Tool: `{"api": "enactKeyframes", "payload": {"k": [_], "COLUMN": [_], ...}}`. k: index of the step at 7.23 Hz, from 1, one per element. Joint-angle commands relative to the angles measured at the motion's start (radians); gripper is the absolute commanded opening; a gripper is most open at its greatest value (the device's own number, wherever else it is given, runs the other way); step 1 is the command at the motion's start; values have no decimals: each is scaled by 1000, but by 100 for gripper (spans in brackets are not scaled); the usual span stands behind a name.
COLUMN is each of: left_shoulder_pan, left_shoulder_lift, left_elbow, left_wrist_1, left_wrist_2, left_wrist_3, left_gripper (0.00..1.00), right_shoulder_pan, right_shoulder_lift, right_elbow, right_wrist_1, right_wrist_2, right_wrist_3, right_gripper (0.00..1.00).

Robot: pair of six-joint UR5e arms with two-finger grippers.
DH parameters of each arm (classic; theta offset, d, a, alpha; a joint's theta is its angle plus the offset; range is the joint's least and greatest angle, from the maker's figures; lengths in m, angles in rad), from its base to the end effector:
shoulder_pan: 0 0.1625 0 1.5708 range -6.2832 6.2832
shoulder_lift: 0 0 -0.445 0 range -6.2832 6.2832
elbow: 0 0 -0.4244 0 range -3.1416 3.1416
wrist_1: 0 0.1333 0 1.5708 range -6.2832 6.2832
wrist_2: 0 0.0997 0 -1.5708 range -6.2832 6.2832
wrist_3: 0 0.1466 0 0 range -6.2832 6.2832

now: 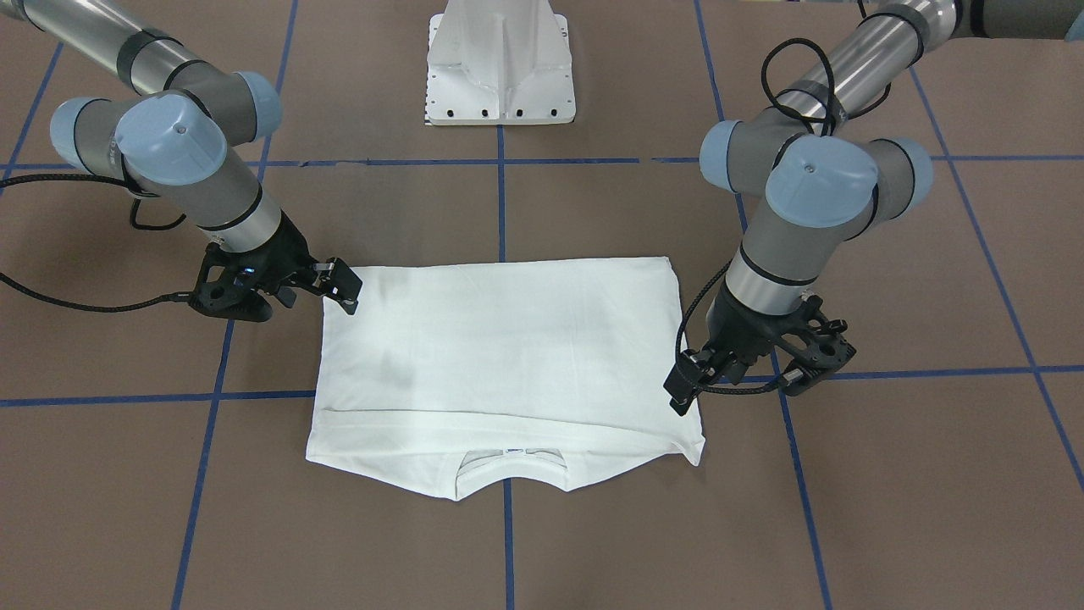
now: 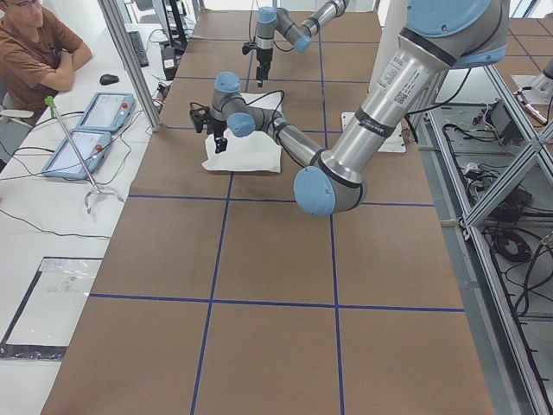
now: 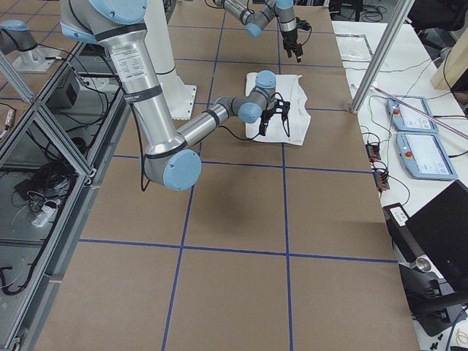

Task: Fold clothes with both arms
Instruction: 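Lower the right gripper onto the folded shirt's side edge nearest it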

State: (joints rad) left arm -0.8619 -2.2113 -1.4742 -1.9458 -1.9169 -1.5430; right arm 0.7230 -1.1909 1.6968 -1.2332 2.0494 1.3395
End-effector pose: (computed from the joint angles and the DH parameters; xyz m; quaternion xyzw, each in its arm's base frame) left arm 0.4568 -0.6611 0.3041 0.0487 0.4607 -0.2878 0.8382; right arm -0.4812 -0.5123 0.3822 -0.0095 -0.4526 0.1216 0.8833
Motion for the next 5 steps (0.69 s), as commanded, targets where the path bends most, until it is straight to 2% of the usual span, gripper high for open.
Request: {"api": "enactKeyframes", "payload": {"k": [1, 4, 5], "left_shoulder_pan": [0, 1, 1], "left_shoulder_lift": [4, 5, 7], "left_elbow": [-21, -21, -20], "left_wrist_1": [16, 16, 13], "left_wrist_2": [3, 7, 9], "left_wrist_3": [0, 1, 1], "left_gripper": [99, 99, 99], "right_shoulder_pan": [-75, -125, -129], "right_shoulder_lift": [-18, -19, -18], "right_elbow": [9, -3, -8], "right_wrist_1": [0, -2, -2], "right_wrist_2": [-55, -90, -89], "right_wrist_3": [1, 1, 1], "right_gripper": [100, 99, 89]}}
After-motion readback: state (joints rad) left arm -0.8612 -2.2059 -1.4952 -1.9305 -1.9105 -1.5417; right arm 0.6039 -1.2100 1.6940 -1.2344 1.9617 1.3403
